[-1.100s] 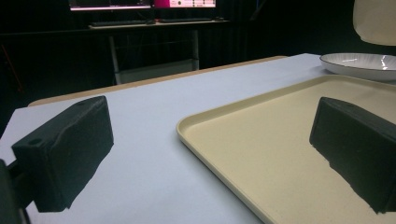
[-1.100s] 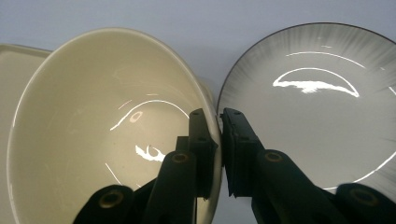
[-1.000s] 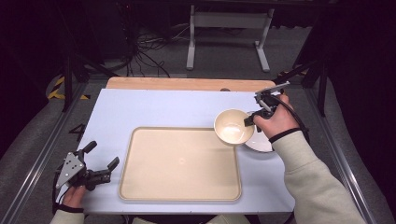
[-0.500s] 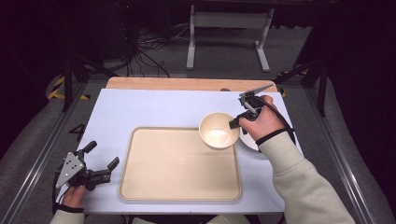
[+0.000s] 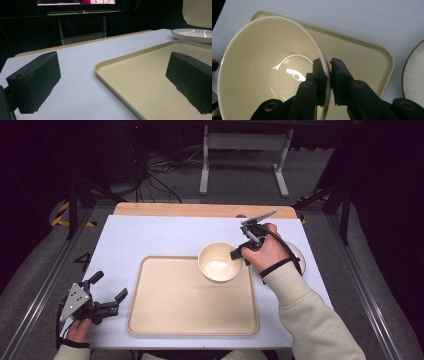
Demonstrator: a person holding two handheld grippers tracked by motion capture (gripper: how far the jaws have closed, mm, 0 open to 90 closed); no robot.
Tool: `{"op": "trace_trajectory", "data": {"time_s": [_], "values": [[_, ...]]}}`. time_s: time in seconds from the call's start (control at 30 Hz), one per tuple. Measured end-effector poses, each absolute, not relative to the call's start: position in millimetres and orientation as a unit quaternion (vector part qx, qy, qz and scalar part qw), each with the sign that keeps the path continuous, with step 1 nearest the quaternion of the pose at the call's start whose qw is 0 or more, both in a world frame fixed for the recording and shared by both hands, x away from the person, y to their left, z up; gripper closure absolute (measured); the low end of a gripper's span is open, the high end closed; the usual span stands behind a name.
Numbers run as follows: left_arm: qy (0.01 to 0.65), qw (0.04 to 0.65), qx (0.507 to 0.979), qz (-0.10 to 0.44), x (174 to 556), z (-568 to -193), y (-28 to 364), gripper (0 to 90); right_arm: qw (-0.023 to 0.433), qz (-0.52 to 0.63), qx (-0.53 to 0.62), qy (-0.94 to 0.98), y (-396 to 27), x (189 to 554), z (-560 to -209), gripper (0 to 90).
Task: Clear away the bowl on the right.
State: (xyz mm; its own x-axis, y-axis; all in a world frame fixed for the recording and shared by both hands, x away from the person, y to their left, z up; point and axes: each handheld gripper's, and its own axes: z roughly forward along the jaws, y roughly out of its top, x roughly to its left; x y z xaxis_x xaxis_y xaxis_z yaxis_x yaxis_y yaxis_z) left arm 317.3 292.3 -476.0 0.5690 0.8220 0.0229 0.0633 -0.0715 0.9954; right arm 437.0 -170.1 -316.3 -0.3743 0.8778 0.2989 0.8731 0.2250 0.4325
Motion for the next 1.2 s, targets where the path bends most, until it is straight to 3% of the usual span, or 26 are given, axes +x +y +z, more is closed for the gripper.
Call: {"op": "trace_trajectory", "data": {"time_s": [0.73, 1.2], "values": [[0.337, 0.593, 0.658, 0.318, 317.3, -475.9, 292.5, 0.1, -0.026, 0.28, 0.531, 0.799, -127.9, 436.7, -332.8, 81.6], [0.336, 0.593, 0.658, 0.32, 317.3, -476.0, 292.4, 0.2, -0.04, 0.263, 0.528, 0.806, -112.8, 439.1, -363.7, 80.8]]}}
